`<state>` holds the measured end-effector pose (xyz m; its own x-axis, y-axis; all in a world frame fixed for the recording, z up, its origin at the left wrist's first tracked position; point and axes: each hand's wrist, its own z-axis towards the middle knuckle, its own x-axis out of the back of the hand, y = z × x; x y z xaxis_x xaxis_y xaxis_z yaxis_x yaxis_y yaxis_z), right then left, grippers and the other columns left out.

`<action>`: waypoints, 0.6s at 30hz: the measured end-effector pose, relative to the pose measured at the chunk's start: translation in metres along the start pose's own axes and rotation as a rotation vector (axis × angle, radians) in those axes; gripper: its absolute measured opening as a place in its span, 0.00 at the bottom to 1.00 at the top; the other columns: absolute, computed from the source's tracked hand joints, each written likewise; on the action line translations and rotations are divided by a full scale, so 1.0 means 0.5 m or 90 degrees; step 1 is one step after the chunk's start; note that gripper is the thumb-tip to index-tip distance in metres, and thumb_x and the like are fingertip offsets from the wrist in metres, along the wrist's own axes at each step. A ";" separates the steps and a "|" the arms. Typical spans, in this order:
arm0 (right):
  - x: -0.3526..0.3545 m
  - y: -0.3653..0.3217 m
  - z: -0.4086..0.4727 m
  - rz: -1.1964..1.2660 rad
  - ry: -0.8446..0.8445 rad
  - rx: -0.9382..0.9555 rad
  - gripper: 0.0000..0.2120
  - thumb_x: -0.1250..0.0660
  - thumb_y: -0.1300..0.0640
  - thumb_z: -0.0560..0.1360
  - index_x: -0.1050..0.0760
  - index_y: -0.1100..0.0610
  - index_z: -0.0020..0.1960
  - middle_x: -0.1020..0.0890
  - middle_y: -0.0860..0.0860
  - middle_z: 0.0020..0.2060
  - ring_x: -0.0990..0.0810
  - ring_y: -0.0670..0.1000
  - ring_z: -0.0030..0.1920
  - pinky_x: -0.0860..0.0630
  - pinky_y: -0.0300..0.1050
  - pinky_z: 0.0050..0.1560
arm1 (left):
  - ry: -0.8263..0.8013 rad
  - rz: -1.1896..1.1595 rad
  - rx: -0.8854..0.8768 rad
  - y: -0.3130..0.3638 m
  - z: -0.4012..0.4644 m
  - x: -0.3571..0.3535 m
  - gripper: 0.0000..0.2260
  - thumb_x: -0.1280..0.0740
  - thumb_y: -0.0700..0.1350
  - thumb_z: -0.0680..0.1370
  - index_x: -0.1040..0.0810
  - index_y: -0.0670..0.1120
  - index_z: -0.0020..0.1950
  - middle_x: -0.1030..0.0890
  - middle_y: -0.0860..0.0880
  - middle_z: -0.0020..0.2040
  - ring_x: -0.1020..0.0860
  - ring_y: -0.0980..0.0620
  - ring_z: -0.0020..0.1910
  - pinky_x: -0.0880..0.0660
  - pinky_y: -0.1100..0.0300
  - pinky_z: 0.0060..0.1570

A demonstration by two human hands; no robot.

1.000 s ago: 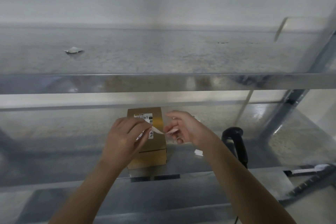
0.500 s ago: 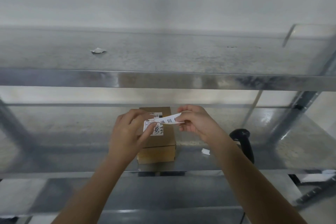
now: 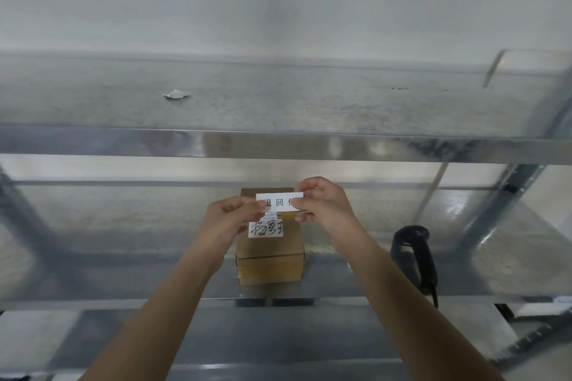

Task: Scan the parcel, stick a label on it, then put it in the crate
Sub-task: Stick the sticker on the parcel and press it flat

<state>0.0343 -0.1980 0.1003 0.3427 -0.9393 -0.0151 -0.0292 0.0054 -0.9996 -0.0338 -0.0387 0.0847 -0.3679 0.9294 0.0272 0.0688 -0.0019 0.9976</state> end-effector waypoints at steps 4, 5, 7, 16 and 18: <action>-0.008 0.008 0.007 -0.005 -0.005 -0.002 0.10 0.31 0.71 0.71 0.27 0.59 0.46 0.18 0.53 0.39 0.18 0.49 0.38 0.21 0.38 0.33 | 0.017 0.014 -0.003 -0.003 0.013 0.000 0.07 0.30 0.42 0.72 0.20 0.44 0.34 0.16 0.46 0.38 0.21 0.53 0.38 0.26 0.61 0.44; -0.008 0.010 0.009 -0.004 -0.003 -0.006 0.10 0.30 0.70 0.71 0.27 0.60 0.47 0.18 0.53 0.40 0.18 0.49 0.37 0.20 0.39 0.33 | 0.022 0.015 -0.006 -0.006 0.017 0.002 0.07 0.30 0.42 0.72 0.20 0.44 0.35 0.16 0.47 0.37 0.21 0.53 0.37 0.27 0.61 0.44; -0.009 0.015 0.013 -0.005 0.007 -0.015 0.10 0.30 0.69 0.70 0.26 0.60 0.49 0.19 0.53 0.41 0.19 0.47 0.37 0.20 0.40 0.35 | 0.016 0.033 -0.016 -0.010 0.022 0.004 0.06 0.30 0.42 0.72 0.20 0.42 0.36 0.16 0.48 0.37 0.21 0.56 0.36 0.28 0.63 0.41; -0.001 0.047 0.033 -0.183 0.059 0.018 0.06 0.27 0.61 0.69 0.21 0.52 0.36 0.18 0.47 0.35 0.21 0.46 0.39 0.26 0.41 0.43 | 0.017 0.128 -0.104 -0.033 0.047 0.022 0.07 0.30 0.38 0.72 0.21 0.37 0.36 0.15 0.45 0.39 0.17 0.55 0.39 0.23 0.67 0.39; 0.002 0.052 0.034 -0.220 0.047 0.035 0.11 0.28 0.62 0.70 0.23 0.50 0.32 0.20 0.44 0.31 0.23 0.43 0.35 0.30 0.38 0.42 | 0.015 0.184 -0.117 -0.043 0.057 0.033 0.08 0.29 0.42 0.72 0.21 0.45 0.33 0.15 0.47 0.41 0.18 0.51 0.45 0.22 0.56 0.47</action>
<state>0.0498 -0.1929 0.0741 0.2540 -0.9112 0.3243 0.1277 -0.3008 -0.9451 -0.0149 -0.0128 0.0618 -0.3796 0.8716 0.3101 0.0060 -0.3329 0.9429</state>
